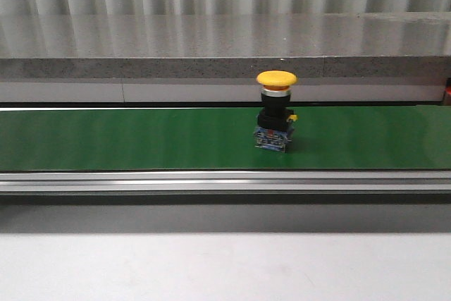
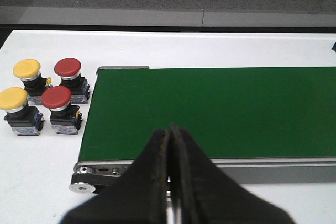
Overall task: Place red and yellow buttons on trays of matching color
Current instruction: 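Lower the red button into the red tray and open the right gripper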
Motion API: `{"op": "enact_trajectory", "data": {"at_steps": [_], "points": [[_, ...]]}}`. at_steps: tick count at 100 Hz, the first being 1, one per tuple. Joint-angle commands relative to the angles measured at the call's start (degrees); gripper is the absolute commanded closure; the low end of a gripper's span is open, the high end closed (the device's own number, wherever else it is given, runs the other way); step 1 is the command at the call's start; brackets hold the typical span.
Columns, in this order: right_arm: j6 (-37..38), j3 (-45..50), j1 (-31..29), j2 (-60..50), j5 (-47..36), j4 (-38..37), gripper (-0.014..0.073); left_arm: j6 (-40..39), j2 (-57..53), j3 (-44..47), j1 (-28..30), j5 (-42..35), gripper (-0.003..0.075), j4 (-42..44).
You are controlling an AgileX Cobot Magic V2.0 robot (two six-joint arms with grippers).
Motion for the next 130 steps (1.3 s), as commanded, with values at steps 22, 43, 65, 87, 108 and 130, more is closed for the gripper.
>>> {"op": "enact_trajectory", "data": {"at_steps": [22, 43, 65, 87, 108, 130], "points": [[0.09, -2.15, -0.45, -0.98, -4.50, 0.43, 0.0338, -0.18, 0.35, -1.61, -0.36, -4.11, 0.0740, -0.49], [0.09, -2.41, -0.45, -0.94, -4.85, 0.43, 0.0017, -0.18, 0.35, -1.61, -0.36, -4.11, 0.0740, -0.49], [0.09, -6.71, -0.45, -3.11, 0.50, 0.43, -0.0022, -0.18, 0.35, -1.61, -0.36, -4.11, 0.0740, -0.49], [0.09, -6.94, 0.69, -10.93, 2.07, 1.33, -0.0022, -0.18, 0.35, -1.61, -0.36, -4.11, 0.0740, -0.49], [0.09, -6.39, 4.47, -18.78, 7.43, 1.33, -0.0022, -0.18, 0.35, -1.61, -0.36, -4.11, 0.0740, -0.49], [-0.09, 1.99, 9.58, -27.72, 11.60, 1.33, -0.0022, -0.18, 0.35, -1.61, -0.36, -4.11, 0.0740, -0.49]]}}
